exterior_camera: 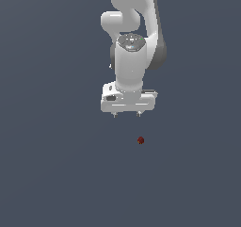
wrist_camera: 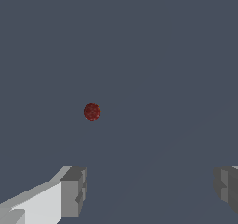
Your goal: Pick up the object and move it to a goal position.
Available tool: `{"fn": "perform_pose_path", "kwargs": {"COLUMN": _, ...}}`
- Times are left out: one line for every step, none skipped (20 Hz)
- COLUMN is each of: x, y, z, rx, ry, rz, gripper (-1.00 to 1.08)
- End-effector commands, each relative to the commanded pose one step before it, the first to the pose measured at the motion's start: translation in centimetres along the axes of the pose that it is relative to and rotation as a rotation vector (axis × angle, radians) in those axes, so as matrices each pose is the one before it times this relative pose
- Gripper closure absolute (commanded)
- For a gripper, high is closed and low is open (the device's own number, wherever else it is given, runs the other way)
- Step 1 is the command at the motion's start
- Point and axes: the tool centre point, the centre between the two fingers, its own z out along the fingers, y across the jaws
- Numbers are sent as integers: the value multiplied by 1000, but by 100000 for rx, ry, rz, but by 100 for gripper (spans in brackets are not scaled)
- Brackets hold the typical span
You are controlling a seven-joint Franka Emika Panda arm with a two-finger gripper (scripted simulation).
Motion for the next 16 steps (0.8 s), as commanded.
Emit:
{"fn": "perform_pose_path", "kwargs": {"x": 0, "y": 1, "z": 0, "rx": 0, "ry": 0, "rz": 0, "gripper": -92}}
{"fn": "perform_pose_path", "kwargs": {"x": -11, "y": 13, "z": 22, "rx": -6, "ry": -43, "rz": 54, "gripper": -92}}
{"fn": "perform_pose_path", "kwargs": {"x": -30, "y": 53, "z": 73, "rx": -16, "ry": -141, "rz": 179, "gripper": -92}}
{"fn": "perform_pose_path", "kwargs": {"x": -51, "y": 81, "z": 114, "rx": -25, "ry": -223, "rz": 288, "gripper": -92}}
{"fn": "perform_pose_path", "kwargs": {"x": -70, "y": 118, "z": 160, "rx": -37, "ry": -314, "rz": 415, "gripper": -92}}
{"fn": "perform_pose_path", "kwargs": {"x": -89, "y": 148, "z": 200, "rx": -49, "ry": -393, "rz": 540, "gripper": -92}}
{"fn": "perform_pose_path", "kwargs": {"x": -105, "y": 177, "z": 233, "rx": -60, "ry": -461, "rz": 672, "gripper": -92}}
{"fn": "perform_pose_path", "kwargs": {"x": -94, "y": 162, "z": 204, "rx": -55, "ry": -408, "rz": 646, "gripper": -92}}
{"fn": "perform_pose_path", "kwargs": {"x": -74, "y": 125, "z": 151, "rx": -42, "ry": -308, "rz": 543, "gripper": -92}}
{"fn": "perform_pose_path", "kwargs": {"x": -53, "y": 93, "z": 103, "rx": -28, "ry": -215, "rz": 438, "gripper": -92}}
{"fn": "perform_pose_path", "kwargs": {"x": -33, "y": 57, "z": 57, "rx": -14, "ry": -123, "rz": 315, "gripper": -92}}
{"fn": "perform_pose_path", "kwargs": {"x": -13, "y": 28, "z": 15, "rx": -2, "ry": -40, "rz": 178, "gripper": -92}}
{"fn": "perform_pose_path", "kwargs": {"x": 12, "y": -1, "z": 3, "rx": 0, "ry": 0, "rz": 0, "gripper": -92}}
{"fn": "perform_pose_path", "kwargs": {"x": 12, "y": -50, "z": -49, "rx": 12, "ry": 97, "rz": -239, "gripper": -92}}
{"fn": "perform_pose_path", "kwargs": {"x": 21, "y": -30, "z": -2, "rx": -8, "ry": 30, "rz": -351, "gripper": -92}}
{"fn": "perform_pose_path", "kwargs": {"x": 20, "y": -31, "z": 27, "rx": -22, "ry": -9, "rz": -493, "gripper": -92}}
